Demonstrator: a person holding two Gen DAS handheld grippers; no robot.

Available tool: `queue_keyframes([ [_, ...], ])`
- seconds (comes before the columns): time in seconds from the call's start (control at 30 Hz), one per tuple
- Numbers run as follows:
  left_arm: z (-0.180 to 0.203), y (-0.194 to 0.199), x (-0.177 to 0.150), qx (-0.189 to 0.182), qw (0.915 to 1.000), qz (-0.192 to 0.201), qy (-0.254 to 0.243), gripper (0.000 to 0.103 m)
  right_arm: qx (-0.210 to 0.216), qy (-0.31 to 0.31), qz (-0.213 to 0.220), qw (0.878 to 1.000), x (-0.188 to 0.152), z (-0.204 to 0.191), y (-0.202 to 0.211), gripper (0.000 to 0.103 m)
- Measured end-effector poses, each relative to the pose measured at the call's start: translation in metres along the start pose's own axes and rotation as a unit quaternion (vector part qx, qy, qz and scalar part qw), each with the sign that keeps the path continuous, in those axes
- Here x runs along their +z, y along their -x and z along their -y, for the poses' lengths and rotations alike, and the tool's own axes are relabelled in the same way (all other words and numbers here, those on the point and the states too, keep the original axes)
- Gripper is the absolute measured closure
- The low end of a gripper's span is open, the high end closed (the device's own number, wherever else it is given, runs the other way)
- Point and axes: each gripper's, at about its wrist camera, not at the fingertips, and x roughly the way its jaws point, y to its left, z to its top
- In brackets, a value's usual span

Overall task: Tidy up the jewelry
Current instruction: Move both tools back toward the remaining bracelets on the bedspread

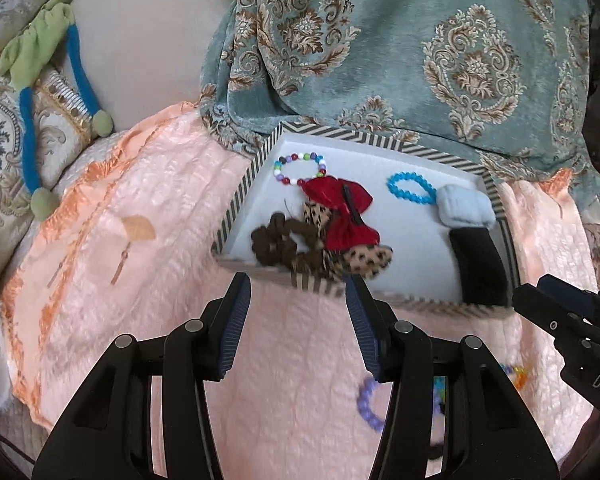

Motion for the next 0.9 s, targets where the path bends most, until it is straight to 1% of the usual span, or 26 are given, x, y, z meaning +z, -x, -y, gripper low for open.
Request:
queue_keyframes([
  [0.2, 0.001, 0.019, -0.021, 0.001, 1.0, 0.003, -0.003, 0.054, -0.002, 0.001, 0.005, 1.0, -0.018, 0.003, 0.021, 0.059],
  [0.47, 0.001, 0.025, -0.047, -0.019, 0.9996, -0.022, 0.003, 0.052, 0.0, 0.011, -0.015, 1.0, -0.045, 0.014, 0.028, 0.059],
  [0.6, 0.003, 0.019, -0.057, -0.032, 0.9986, -0.041, 0.003, 0.046, -0.003, 0.0, -0.027, 1.0, -0.058, 0.029, 0.022, 0.059],
  [0.7, 0.007, 0.01, -0.064, -0.035, 0.9977, -0.058, -0.002, 0.045, 0.005, -0.002, -0.035, 0.999, -0.063, 0.034, 0.014, 0.059],
  [0.8, 0.011, -0.002, -0.069, -0.041, 0.9961, -0.077, -0.006, 0.045, 0.004, 0.023, -0.047, 0.999, -0.067, 0.028, -0.001, 0.059],
  [0.9, 0.014, -0.014, -0.073, -0.044, 0.9948, -0.092, -0.01, 0.045, 0.013, 0.037, -0.062, 0.997, -0.068, 0.022, -0.019, 0.06],
])
